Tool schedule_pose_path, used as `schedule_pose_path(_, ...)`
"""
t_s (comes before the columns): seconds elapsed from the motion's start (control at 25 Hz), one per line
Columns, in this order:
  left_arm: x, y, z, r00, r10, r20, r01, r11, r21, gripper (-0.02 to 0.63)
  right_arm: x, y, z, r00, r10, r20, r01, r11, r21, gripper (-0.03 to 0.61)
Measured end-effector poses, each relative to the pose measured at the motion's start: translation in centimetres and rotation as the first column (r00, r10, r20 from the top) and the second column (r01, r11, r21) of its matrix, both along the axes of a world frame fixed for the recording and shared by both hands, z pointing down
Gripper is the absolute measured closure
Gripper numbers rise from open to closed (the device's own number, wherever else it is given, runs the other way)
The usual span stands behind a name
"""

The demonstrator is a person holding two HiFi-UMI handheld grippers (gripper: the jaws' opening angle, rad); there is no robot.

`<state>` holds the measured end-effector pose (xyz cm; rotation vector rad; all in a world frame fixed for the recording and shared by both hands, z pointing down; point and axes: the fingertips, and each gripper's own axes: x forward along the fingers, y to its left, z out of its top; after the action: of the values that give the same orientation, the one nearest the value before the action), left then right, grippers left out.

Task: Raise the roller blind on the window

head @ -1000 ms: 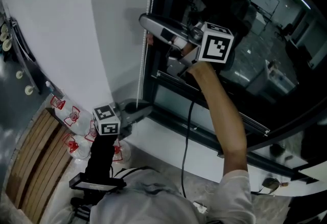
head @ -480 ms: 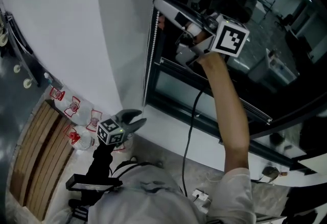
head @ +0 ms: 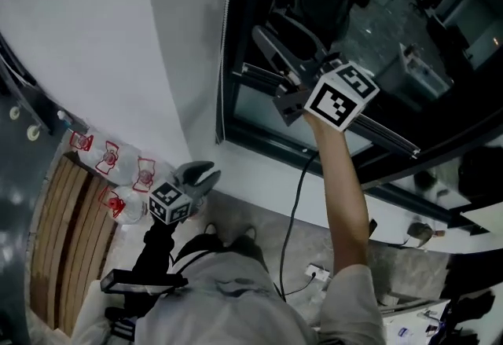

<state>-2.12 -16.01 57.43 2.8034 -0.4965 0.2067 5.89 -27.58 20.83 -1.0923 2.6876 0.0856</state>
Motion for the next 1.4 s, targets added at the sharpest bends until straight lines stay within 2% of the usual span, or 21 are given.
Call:
schedule_pose_path(0.12,0.1,0.1,-0.9,0.999,-0.003,-0.034,0.003,1.0,0.018,0.547,3.7,1.9,3.6,0.979,0.202,0.006,-0.202,0.979,-0.014,0.416)
schedule_pose_path(0.32,0.5,0.2,-3.2,0.995,-0.009,-0.101,0.015,0.998,0.06,0.615,8.2,7.2,10.9,0.892,0.452,-0.021,-0.453,0.889,-0.065,0.476)
schedule_pose_path(0.44,1.2,0.5,-4.9,0.991,-0.013,-0.131,0.025,0.996,0.091,0.615,9.5,10.6,15.3,0.842,0.539,-0.04,-0.539,0.834,-0.118,0.502)
schedule_pose_path(0.64,2.3,1.3,-7.8,0.988,-0.073,-0.137,0.096,0.98,0.172,0.615,11.0,15.9,21.1,0.757,0.651,-0.051,-0.647,0.737,-0.194,0.554)
schedule_pose_path(0.76,3.0,2.8,-9.4,0.985,-0.1,-0.141,0.128,0.97,0.208,0.615,11.3,19.5,22.6,0.719,0.691,-0.074,-0.689,0.696,-0.204,0.577)
schedule_pose_path(0.92,4.0,6.1,-10.6,0.982,-0.122,-0.145,0.155,0.959,0.239,0.615,11.5,24.8,24.2,0.689,0.72,-0.079,-0.716,0.659,-0.23,0.577)
schedule_pose_path(1.04,4.3,9.2,-10.8,0.978,-0.157,-0.136,0.186,0.955,0.232,0.615,11.5,29.1,25.7,0.677,0.732,-0.076,-0.722,0.64,-0.261,0.577)
schedule_pose_path(1.4,3.5,17.8,-9.9,0.97,-0.219,-0.108,0.238,0.948,0.211,0.615,9.9,38.1,27.2,0.664,0.744,-0.077,-0.729,0.62,-0.29,0.577)
